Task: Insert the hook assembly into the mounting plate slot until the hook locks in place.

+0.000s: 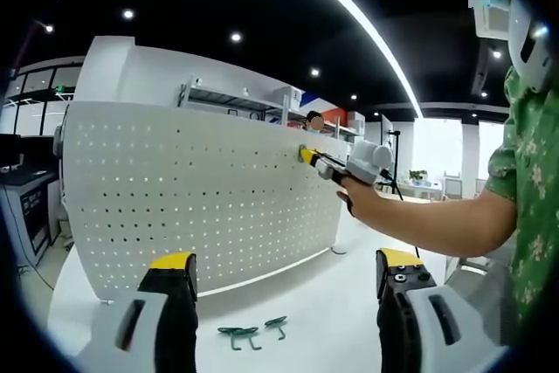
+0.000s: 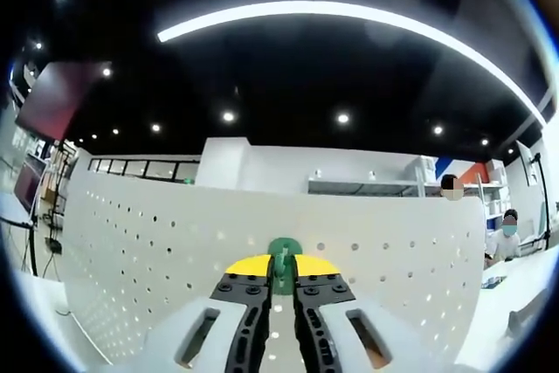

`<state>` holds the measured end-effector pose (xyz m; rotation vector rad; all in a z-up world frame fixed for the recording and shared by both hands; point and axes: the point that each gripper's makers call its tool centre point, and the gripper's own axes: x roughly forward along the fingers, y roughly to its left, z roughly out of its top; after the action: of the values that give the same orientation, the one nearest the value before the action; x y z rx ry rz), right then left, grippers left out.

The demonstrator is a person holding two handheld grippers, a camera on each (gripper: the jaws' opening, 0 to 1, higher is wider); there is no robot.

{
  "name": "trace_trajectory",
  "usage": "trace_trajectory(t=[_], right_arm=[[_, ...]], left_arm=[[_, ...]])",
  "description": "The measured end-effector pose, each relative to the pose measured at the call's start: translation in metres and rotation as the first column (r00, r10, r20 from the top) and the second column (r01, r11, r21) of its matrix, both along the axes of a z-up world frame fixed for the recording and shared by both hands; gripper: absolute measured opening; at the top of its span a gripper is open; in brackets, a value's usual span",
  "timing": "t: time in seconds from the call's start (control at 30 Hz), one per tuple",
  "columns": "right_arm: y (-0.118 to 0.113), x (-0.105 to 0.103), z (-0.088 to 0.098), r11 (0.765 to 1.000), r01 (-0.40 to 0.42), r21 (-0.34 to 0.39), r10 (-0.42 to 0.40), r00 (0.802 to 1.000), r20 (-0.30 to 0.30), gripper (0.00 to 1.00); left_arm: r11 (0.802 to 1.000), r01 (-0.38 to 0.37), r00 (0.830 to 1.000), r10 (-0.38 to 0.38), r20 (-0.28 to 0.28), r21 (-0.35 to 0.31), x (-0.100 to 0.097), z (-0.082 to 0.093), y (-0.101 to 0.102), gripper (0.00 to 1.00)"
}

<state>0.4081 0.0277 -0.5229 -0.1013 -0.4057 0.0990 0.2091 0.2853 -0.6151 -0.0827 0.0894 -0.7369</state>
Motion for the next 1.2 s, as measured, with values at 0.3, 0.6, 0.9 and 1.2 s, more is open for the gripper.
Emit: trace_trajectory(t=[0.3,0.6,0.9,1.2], right_arm=[[-0.002,-0.001,0.0,1.0,0.004,-0.003,-0.004,1.0,-0.003,0.1],[-0.003,-0.006,0.0,1.0,0.005,-0.013,-0.005,1.0,-0.003,0.2],[-0.006,-0.011,-0.003,1.0,0.004,-0.009,-0.004,1.0,-0.009,0.19],[-0.009,-0.015,-0.005,1.0,0.008,-0.011,-0.009,1.0,-0.016,0.2]], left_arm=[[1.0,0.0,1.0,0.0,0.002,0.001,-0.001,0.001,0.0,0.87],[1.0,0.005,1.0,-0.005,0.005,0.0,-0.003,0.002,-0.002,0.87],[1.0,0.006,1.0,-0.006,0.007,0.0,-0.004,0.003,-0.002,0.87],[1.0,0.008,1.0,-0.008,0.009,-0.002,-0.005,0.003,-0.002,0.87]])
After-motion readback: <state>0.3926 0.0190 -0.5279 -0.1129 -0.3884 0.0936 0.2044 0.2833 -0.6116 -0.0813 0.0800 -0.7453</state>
